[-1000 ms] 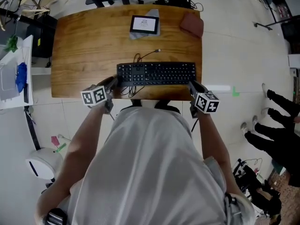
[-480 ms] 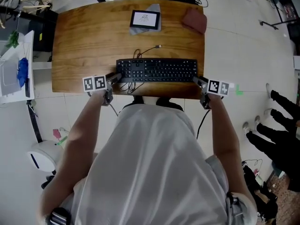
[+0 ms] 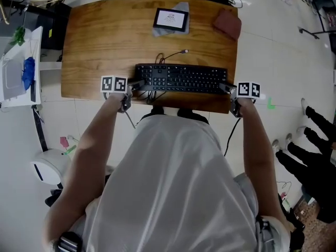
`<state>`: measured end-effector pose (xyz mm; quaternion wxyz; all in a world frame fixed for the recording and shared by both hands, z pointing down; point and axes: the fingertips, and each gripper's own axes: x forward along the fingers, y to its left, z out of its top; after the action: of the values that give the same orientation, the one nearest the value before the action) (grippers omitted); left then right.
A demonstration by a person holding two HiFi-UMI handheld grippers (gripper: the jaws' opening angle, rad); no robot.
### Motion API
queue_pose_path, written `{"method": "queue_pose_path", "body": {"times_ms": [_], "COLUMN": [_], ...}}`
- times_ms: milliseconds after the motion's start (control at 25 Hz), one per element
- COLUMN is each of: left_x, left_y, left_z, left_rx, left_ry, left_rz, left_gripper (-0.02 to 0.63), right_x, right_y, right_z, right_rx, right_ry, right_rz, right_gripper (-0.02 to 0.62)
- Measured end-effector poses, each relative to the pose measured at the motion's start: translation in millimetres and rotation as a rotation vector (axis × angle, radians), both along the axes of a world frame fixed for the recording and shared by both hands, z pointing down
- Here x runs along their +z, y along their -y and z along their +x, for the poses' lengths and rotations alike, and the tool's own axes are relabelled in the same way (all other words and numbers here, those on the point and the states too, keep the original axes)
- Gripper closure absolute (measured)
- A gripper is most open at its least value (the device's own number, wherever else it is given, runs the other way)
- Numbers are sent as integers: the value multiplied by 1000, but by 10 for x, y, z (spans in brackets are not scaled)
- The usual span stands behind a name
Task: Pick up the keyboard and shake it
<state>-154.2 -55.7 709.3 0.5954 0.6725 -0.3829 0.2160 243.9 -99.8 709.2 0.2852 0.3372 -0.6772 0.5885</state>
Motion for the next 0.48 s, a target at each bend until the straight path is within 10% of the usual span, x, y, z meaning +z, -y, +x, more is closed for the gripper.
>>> {"method": "queue_pose_path", "body": {"times_ms": [480], "left_x": [32], "left_y": [14], "left_z": [174], "left_rx": [-9], "left_ry": [2], "left_rz": [-38], "left_gripper": [324], "right_x": [48], "right_y": [-2], "right_z": [-90], "right_rx": [-54], "right_ry": [-25], "right_rz": [-82], "right_gripper": [328]}}
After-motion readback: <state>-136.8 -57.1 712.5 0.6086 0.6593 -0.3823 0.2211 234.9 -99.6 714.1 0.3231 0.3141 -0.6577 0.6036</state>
